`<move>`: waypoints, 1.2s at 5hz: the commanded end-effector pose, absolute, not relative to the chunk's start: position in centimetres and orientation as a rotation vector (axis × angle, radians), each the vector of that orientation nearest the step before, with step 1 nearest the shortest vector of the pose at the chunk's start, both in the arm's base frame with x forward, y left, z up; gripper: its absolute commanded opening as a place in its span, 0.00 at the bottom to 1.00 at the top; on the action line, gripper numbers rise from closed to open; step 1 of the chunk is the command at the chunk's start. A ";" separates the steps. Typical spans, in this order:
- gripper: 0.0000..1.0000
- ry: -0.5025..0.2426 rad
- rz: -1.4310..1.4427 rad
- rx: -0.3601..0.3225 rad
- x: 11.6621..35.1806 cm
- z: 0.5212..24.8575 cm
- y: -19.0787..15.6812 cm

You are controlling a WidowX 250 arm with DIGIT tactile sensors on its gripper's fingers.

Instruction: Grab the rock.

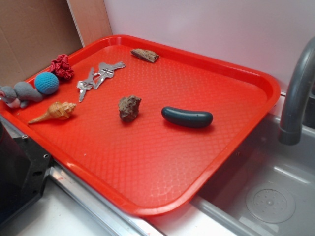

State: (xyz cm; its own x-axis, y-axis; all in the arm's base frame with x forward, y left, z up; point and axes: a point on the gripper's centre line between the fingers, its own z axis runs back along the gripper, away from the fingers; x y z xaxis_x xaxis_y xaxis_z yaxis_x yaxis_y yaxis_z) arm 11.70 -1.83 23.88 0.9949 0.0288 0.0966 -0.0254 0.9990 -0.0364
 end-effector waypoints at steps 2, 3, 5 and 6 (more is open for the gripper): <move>1.00 -0.130 -0.044 -0.039 13.3 19.6 -1.9; 1.00 -0.114 -0.142 -0.053 13.5 16.5 -2.6; 1.00 -0.096 -0.272 -0.038 15.1 11.2 -4.5; 1.00 -0.091 -0.268 -0.010 17.8 8.9 -4.5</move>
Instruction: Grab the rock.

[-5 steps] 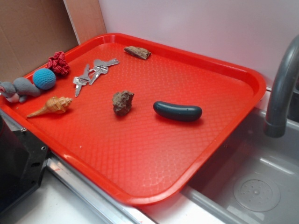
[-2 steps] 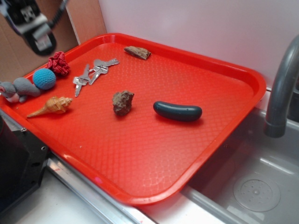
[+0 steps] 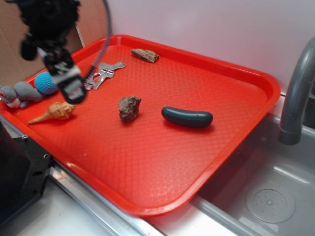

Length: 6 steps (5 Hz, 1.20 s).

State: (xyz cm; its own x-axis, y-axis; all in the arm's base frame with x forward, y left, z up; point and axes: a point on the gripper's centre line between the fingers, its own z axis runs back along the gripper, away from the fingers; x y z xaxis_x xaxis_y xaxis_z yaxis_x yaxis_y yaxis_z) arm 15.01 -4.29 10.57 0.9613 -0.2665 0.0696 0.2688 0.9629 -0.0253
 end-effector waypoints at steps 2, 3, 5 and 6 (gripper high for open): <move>1.00 -0.053 -0.302 0.021 26.3 5.2 -4.4; 1.00 -0.024 -0.305 0.030 26.2 4.1 -3.9; 1.00 -0.103 -0.322 -0.031 21.2 8.9 -3.3; 1.00 -0.122 -0.316 -0.017 20.1 10.1 -2.3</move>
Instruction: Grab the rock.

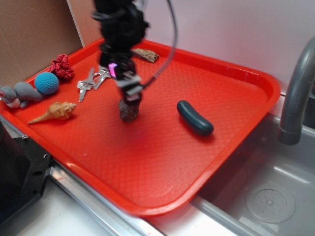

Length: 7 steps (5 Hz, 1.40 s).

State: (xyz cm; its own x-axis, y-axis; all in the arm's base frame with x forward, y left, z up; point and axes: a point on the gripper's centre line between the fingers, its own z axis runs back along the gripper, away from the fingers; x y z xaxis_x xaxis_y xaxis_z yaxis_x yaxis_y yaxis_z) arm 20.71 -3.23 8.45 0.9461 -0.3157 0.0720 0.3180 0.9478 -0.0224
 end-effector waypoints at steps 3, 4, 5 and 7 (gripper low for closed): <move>1.00 0.001 -0.348 -0.006 23.4 4.4 -2.8; 1.00 0.032 -0.370 -0.002 23.7 3.4 -3.1; 1.00 -0.008 -0.377 -0.017 23.5 4.7 -3.2; 1.00 -0.038 -0.363 -0.042 23.2 5.7 -3.5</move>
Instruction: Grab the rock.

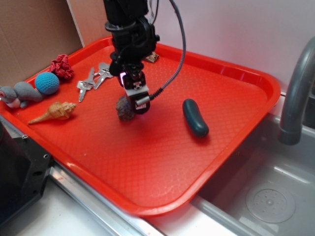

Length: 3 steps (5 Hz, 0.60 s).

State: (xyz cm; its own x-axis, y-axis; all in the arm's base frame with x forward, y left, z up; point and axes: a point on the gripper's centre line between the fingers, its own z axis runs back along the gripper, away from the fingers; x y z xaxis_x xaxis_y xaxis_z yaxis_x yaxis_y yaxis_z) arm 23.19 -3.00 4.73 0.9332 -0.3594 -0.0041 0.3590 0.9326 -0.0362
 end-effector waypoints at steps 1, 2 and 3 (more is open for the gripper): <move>1.00 -0.038 -0.365 -0.037 23.2 5.7 -3.5; 1.00 -0.048 -0.367 -0.028 23.5 5.8 -3.3; 1.00 -0.081 -0.267 0.040 23.8 5.8 -3.0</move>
State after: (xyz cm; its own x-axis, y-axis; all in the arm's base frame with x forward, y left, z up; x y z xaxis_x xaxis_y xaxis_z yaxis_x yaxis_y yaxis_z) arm 23.55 -2.69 4.99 0.9634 -0.2668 0.0245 0.2657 0.9631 0.0423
